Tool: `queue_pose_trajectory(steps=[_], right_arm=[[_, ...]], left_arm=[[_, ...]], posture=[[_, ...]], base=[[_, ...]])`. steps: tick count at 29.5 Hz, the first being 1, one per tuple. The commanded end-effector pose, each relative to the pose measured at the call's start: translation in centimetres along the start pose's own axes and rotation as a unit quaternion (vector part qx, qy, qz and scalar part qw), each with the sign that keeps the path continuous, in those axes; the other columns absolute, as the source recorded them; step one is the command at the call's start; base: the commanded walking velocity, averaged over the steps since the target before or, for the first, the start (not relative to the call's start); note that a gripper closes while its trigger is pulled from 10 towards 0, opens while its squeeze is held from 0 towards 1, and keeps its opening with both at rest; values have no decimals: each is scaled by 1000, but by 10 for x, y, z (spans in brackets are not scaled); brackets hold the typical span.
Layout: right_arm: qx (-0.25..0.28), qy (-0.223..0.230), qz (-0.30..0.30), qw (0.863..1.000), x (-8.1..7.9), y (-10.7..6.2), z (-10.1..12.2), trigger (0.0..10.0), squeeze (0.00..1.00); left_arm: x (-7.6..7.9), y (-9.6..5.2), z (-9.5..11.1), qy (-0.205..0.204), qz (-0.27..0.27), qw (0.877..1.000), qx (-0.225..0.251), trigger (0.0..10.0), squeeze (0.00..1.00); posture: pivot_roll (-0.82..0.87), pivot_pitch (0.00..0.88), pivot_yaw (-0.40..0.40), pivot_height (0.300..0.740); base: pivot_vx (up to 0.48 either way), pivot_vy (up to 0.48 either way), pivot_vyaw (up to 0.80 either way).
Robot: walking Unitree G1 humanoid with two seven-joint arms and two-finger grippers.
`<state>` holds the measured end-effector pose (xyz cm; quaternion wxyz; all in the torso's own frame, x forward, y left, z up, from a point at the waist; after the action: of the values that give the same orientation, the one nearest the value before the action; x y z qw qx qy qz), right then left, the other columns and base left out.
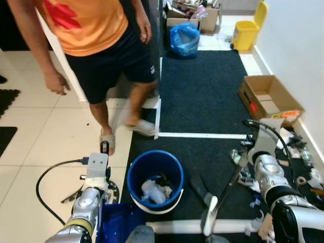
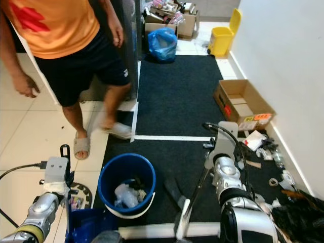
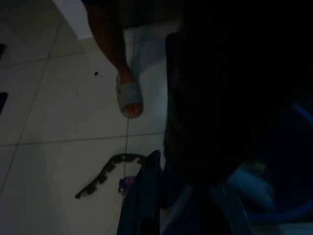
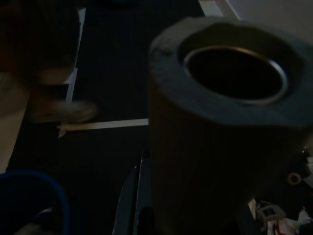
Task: Sweep floor
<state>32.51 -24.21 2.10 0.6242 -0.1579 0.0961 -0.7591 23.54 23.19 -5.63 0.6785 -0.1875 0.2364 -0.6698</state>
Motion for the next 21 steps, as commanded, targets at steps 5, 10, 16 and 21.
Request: queue_pose_trajectory(steps=[5,10,16,21], right_arm=[[-36,-23,-23,999,13,-4,-16,10000,0],[-36,-24,-26,999,15,-4,-15,10000,0],[-37,-26,-27,999,15,-4,-14,10000,0],[-39,-26,-27,999,15,-4,-14,10000,0]], left_arm=[[27,-4,-24,-38,-53,997,-51,10000,0],[32,-2,-19,-50,-64,996,-39,10000,0],[41,2,-7,-70,-90,993,-12,10000,0],[47,6,7,-78,-110,991,13,10000,0]], posture=[[159,0,-44,740],[160,0,-47,740],[159,0,-48,740],[163,0,-50,740]], base=[[0,-431,0],[0,-431,0],[0,-430,0],[0,-412,0]])
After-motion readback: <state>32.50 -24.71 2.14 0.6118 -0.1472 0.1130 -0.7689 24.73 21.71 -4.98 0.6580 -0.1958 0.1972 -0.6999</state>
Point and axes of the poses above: a point about 5 cm out from each wrist's last joint towards the gripper, its own y axis pointing out of the wrist towards the gripper, its own z axis along the axis of the wrist's last joint, x = y × z, the point moved 2 cm from there along y, pointing out of the wrist towards the gripper, and after that the axes turned 2 degrees about -y, right-handed, at the moved point
